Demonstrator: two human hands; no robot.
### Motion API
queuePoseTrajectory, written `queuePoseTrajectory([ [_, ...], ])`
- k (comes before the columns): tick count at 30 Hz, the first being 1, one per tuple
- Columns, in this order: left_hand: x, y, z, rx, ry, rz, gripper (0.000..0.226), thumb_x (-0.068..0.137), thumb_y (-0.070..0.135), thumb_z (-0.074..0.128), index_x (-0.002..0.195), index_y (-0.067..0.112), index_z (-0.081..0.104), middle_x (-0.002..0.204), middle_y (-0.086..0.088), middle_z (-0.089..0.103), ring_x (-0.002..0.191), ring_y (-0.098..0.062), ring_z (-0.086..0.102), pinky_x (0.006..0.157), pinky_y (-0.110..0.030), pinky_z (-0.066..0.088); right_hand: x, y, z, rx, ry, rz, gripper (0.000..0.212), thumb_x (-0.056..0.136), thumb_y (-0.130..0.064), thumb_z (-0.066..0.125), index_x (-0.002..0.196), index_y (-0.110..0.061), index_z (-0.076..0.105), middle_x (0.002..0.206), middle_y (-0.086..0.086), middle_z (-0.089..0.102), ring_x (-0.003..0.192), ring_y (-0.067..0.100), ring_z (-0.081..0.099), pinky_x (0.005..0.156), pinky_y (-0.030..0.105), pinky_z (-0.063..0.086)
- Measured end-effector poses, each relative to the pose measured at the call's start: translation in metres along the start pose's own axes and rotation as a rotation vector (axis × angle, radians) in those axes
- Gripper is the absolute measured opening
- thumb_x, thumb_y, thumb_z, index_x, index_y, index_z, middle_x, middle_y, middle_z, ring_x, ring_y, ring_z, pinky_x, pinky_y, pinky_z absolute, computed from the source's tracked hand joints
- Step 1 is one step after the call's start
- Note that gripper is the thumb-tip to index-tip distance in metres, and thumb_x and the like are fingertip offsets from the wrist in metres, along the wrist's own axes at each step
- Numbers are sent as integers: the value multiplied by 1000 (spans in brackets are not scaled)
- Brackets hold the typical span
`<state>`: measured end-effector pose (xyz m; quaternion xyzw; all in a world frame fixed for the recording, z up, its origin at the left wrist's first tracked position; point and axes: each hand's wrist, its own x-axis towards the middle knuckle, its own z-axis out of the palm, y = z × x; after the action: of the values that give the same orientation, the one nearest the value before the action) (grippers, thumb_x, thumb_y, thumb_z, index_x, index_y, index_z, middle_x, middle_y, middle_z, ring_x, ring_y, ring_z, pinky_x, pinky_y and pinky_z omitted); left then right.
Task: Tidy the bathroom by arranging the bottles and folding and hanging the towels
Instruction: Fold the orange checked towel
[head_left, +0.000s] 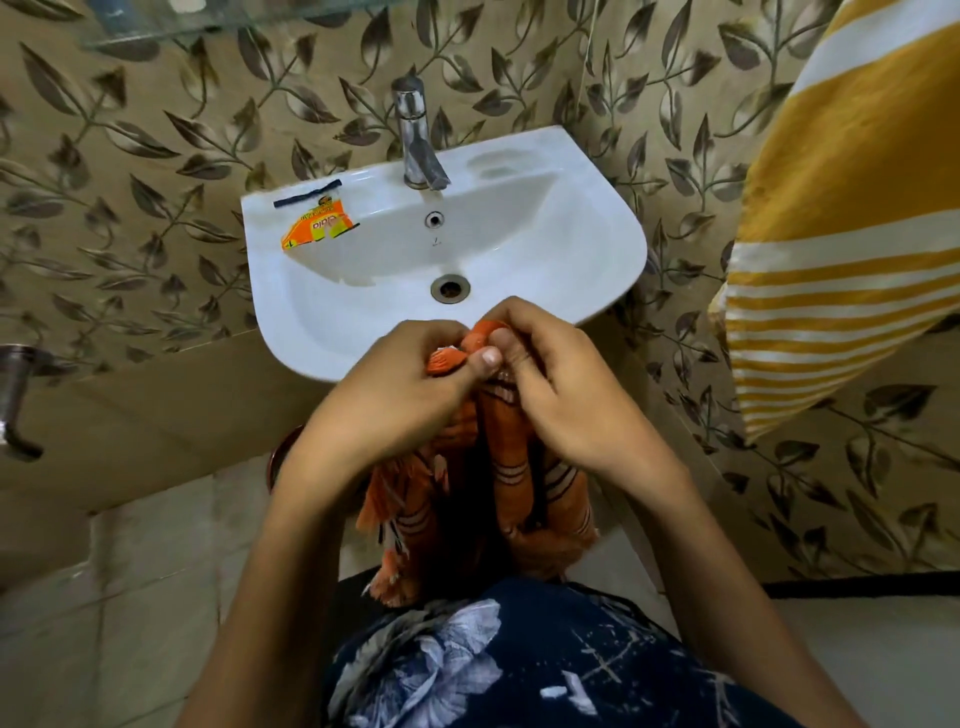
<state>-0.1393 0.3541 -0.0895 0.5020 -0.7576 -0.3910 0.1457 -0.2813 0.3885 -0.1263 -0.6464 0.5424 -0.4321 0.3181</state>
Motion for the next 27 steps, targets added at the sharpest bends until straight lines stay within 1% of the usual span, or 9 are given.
queuePoseTrajectory([
  [4,1,-1,0,-6,107,0,31,91,35,52,74,11,62,63,-8,56,60,-18,50,63,-35,40,1,6,-2,45,-14,-22,24,95,-2,44,111,-17,53,92,-9,62,84,-3,59,75,8,43],
  [7,-1,3,-2,-94,153,78,33,93,35,49,77,10,63,70,-13,61,66,-24,56,66,-37,45,4,12,-1,-65,16,-17,34,88,6,42,114,-14,52,101,0,58,83,1,54,75,12,40],
  [10,-5,6,-8,-212,183,118,32,92,39,51,70,19,62,64,0,60,63,-14,55,66,-33,43,4,24,-2,-177,56,73,34,79,5,46,105,-15,53,91,-2,58,78,12,54,70,28,42],
  [12,-8,6,-16,-248,213,136,34,88,46,52,72,18,62,65,-4,59,63,-10,55,66,-31,43,1,33,-4,-226,86,160,34,74,7,47,94,-19,55,84,-5,58,77,17,56,67,31,44],
  [16,-9,1,-24,-324,301,102,35,84,50,52,81,18,66,79,-18,66,72,-34,64,72,-45,53,1,43,-9,-244,181,280,34,70,7,48,88,-20,57,75,-8,57,70,14,56,56,20,39],
  [20,1,-12,-22,-281,423,-4,6,88,39,58,92,39,63,84,9,61,71,4,58,65,-21,47,6,40,-13,-207,207,328,28,84,4,50,97,-16,65,84,-6,65,81,11,63,68,14,44],
  [22,4,-15,-20,-230,355,-10,36,84,36,64,114,51,50,99,28,49,91,7,54,68,-21,43,7,32,-14,-168,138,296,22,90,-3,50,91,-19,66,79,-8,66,78,9,64,69,17,45],
  [24,6,-12,-17,-197,210,14,55,81,35,67,123,56,40,99,41,36,90,13,52,66,-13,41,7,20,-12,-97,51,218,17,95,-16,50,84,-23,61,76,-8,66,77,11,65,72,24,50],
  [27,14,-8,-2,-30,12,53,41,80,36,67,119,40,55,107,27,56,88,7,58,72,-8,43,7,5,-5,-31,21,99,23,97,-35,45,83,-21,56,77,-3,65,76,20,65,73,46,53],
])
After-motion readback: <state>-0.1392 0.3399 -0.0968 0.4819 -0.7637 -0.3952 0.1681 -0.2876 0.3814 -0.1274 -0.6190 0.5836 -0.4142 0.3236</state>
